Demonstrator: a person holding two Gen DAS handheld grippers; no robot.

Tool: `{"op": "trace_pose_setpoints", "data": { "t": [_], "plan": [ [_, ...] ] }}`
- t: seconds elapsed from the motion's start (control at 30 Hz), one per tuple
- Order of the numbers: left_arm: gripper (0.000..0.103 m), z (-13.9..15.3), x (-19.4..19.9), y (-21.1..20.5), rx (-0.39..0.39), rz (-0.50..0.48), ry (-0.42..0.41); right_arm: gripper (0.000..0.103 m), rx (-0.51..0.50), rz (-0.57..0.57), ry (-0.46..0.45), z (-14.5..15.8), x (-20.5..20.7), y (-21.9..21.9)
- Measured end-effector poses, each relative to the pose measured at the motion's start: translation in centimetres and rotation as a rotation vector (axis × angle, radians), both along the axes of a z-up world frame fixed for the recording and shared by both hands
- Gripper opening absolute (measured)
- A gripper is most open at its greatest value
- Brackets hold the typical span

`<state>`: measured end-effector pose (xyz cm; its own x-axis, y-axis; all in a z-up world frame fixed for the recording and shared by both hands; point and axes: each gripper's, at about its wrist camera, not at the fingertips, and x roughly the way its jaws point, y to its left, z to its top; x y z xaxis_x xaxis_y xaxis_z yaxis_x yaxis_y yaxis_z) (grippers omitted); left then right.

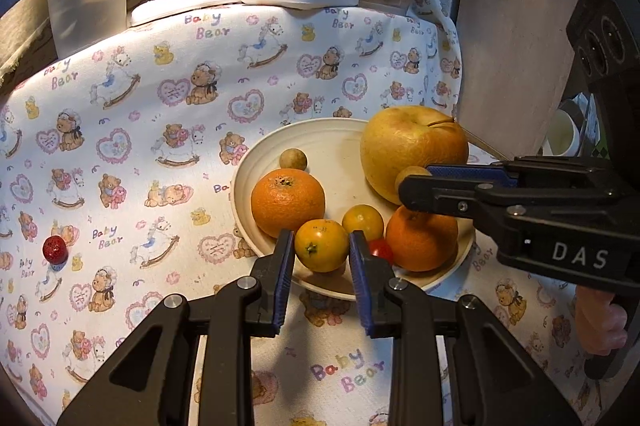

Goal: Organize fruits
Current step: 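Lower both fruits onto the plate and open both grippers, then withdraw and move the right gripper toward the red cherry tomato on the cloth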

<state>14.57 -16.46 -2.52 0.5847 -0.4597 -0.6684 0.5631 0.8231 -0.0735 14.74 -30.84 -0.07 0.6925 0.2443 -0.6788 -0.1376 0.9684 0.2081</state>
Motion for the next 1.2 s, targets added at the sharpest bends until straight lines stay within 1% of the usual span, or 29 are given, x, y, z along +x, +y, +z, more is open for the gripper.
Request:
{"op": "trace_pose_setpoints", "data": {
  "t": [0.27,0.43,0.5,0.53,0.57,0.63,0.77,0.97,1.0,1.03,1.07,1.1,1.13,1.2],
  "plan": [
    [0.027,-0.2,0.0,0.1,0.005,0.006,0.001,0.023,-0.016,-0.015,0.03,-0.4,0.3,-0.1],
    [0.027,-0.2,-0.1,0.1,0.01,0.009,-0.004,0.023,-0.015,-0.014,0.03,-0.4,0.3,-0.2],
    [0.033,-0.1,0.0,0.1,0.014,0.014,-0.009,0.023,-0.007,-0.015,0.032,-0.4,0.3,-0.3],
    [0.043,-0.1,-0.1,0.1,0.015,0.018,-0.012,0.023,-0.002,-0.014,0.033,-0.4,0.3,-0.3],
    [0.049,0.0,-0.1,0.3,0.015,0.025,-0.017,0.023,0.005,-0.014,0.035,-0.5,0.4,-0.4],
    [0.05,0.1,-0.2,0.4,0.009,0.029,-0.025,0.023,0.013,-0.014,0.037,-0.5,0.4,-0.5],
    [0.056,0.3,-0.3,0.6,0.005,0.04,-0.032,0.023,0.007,-0.017,0.04,-0.5,0.3,-0.5],
    [0.058,1.1,-0.2,1.4,0.001,0.073,-0.051,0.023,0.01,-0.015,0.023,0.1,-0.1,-0.3],
    [0.059,1.5,-0.2,1.7,-0.007,0.087,-0.061,0.025,0.009,-0.016,0.013,0.4,-0.3,-0.2],
    [0.062,2.0,-0.2,2.1,-0.012,0.101,-0.075,0.028,0.007,-0.016,0.006,0.5,-0.5,-0.2],
    [0.065,2.6,-0.2,2.5,-0.02,0.113,-0.09,0.038,0.007,-0.017,-0.008,0.7,-0.6,-0.2],
    [0.067,3.1,-0.3,3.1,-0.028,0.125,-0.107,0.051,0.009,-0.02,-0.022,0.9,-0.8,-0.1],
    [0.068,3.6,-0.4,3.6,-0.032,0.137,-0.122,0.054,0.016,-0.027,-0.048,1.2,-1.1,-0.2],
    [0.073,4.3,-0.6,4.8,-0.039,0.159,-0.151,0.055,0.021,-0.033,-0.078,1.7,-1.5,-0.3]
  ]
}}
